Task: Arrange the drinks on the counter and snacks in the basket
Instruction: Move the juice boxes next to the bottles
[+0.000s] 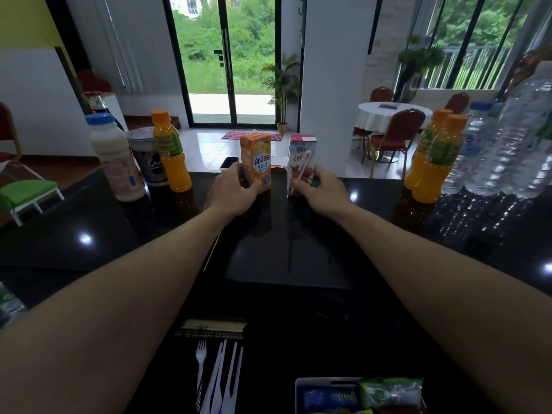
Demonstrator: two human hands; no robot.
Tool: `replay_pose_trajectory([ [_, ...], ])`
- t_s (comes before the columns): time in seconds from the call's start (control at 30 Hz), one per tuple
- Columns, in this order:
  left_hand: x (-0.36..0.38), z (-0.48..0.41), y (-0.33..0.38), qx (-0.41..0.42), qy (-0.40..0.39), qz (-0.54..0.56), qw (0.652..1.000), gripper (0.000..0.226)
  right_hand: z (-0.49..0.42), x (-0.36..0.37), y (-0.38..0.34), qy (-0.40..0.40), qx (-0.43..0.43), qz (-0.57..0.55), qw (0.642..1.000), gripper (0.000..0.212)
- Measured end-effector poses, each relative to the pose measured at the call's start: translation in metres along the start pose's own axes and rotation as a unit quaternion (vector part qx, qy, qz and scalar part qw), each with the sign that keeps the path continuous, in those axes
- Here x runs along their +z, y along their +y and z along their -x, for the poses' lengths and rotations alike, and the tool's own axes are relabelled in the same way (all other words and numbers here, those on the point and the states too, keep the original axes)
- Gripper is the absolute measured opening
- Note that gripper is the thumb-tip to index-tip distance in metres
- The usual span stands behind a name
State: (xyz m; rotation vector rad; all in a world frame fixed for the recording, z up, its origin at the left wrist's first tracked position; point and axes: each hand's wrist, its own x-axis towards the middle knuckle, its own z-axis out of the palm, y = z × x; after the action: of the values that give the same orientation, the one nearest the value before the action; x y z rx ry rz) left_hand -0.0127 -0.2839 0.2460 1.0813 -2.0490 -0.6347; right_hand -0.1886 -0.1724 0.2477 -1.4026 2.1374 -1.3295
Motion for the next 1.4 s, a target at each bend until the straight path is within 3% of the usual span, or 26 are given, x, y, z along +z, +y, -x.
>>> replay_pose_trajectory([
  [0.3, -0.002, 0.002, 0.013, 0.006, -0.041, -0.017, 0.999, 0.051, 0.009, -0.031, 0.001, -0.002, 0.019, 0.014, 1.0, 0.031],
  [0.57, 0.038, 0.009, 0.054, 0.045, -0.063, 0.006, 0.997, 0.042, 0.029, -0.088, 0.031, 0.033, 0.057, 0.042, 0.997, 0.039],
  [0.77, 0.067, 0.007, 0.075, 0.054, -0.082, 0.022, 0.995, 0.045, 0.035, -0.121, 0.053, 0.061, 0.045, 0.046, 0.996, 0.033],
  [1.03, 0.08, 0.004, 0.071, 0.075, -0.069, 0.058, 0.993, 0.045, 0.036, -0.119, 0.074, 0.127, 0.037, 0.022, 0.991, 0.052],
  [1.17, 0.081, 0.002, 0.069, 0.08, -0.068, 0.062, 0.993, 0.048, 0.036, -0.117, 0.074, 0.15, 0.029, 0.072, 0.986, 0.073],
  [1.4, 0.082, 0.001, 0.069, 0.08, -0.072, 0.072, 0.992, 0.05, 0.034, -0.112, 0.073, 0.191, 0.049, 0.129, 0.972, 0.062],
])
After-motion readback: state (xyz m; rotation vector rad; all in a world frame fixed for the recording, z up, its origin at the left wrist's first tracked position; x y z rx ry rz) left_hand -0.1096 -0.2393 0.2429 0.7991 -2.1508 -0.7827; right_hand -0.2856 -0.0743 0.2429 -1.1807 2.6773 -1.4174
